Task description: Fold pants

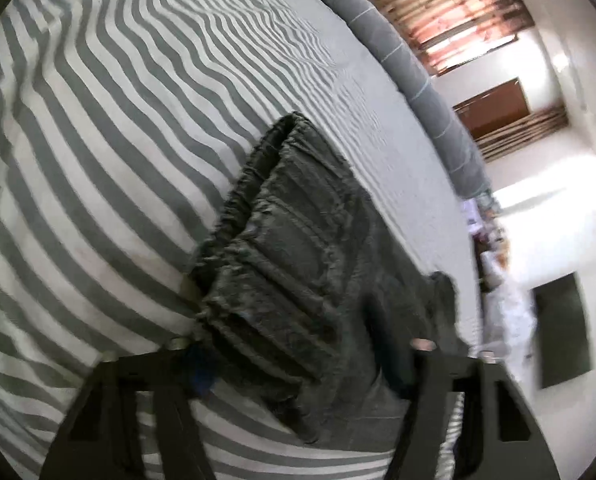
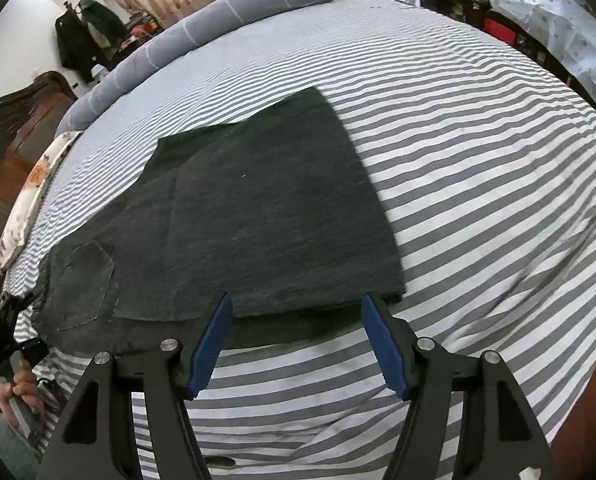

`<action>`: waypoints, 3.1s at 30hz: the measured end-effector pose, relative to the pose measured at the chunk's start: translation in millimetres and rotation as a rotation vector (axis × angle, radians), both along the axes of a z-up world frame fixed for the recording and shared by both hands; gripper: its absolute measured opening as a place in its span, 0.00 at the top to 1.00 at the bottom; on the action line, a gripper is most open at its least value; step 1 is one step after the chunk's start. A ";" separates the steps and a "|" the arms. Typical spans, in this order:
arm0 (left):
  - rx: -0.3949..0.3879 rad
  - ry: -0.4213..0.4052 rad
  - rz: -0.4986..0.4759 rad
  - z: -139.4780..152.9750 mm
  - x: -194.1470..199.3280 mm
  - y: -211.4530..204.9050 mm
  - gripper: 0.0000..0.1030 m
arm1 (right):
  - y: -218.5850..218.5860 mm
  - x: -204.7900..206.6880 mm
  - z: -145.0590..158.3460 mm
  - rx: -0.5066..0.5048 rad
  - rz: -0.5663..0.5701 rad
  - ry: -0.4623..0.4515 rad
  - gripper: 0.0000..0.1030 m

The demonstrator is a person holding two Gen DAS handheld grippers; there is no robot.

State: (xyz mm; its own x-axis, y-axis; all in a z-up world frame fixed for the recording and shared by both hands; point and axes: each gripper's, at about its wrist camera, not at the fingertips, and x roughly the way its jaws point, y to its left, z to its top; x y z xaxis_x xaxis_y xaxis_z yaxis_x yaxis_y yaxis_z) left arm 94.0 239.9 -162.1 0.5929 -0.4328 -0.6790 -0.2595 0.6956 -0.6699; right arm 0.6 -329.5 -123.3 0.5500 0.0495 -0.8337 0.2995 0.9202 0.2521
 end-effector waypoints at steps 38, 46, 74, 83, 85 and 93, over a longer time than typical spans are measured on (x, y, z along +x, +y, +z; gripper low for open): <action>0.381 -0.194 -0.516 144.3 0.7 -373.9 0.77 | -113.4 -52.4 -26.5 0.238 -0.444 -0.025 0.34; 0.469 -0.133 -0.629 102.1 -7.9 -430.2 0.76 | -125.1 -60.5 -31.4 0.290 -0.520 -0.045 0.34; 0.617 0.013 -0.482 58.0 -45.1 -277.8 0.40 | -67.0 1.0 -0.8 0.112 -0.168 -0.068 0.34; 0.658 -0.006 -0.490 47.8 -44.3 -275.7 0.40 | -41.0 82.7 9.4 0.074 0.043 0.010 0.43; 0.674 -0.019 -0.499 48.6 -44.7 -276.3 0.39 | -36.1 93.6 3.6 0.048 0.064 0.049 0.43; 0.706 -0.054 -0.498 56.7 -42.2 -280.8 0.39 | -15.8 81.5 25.0 -0.115 0.137 -0.018 0.86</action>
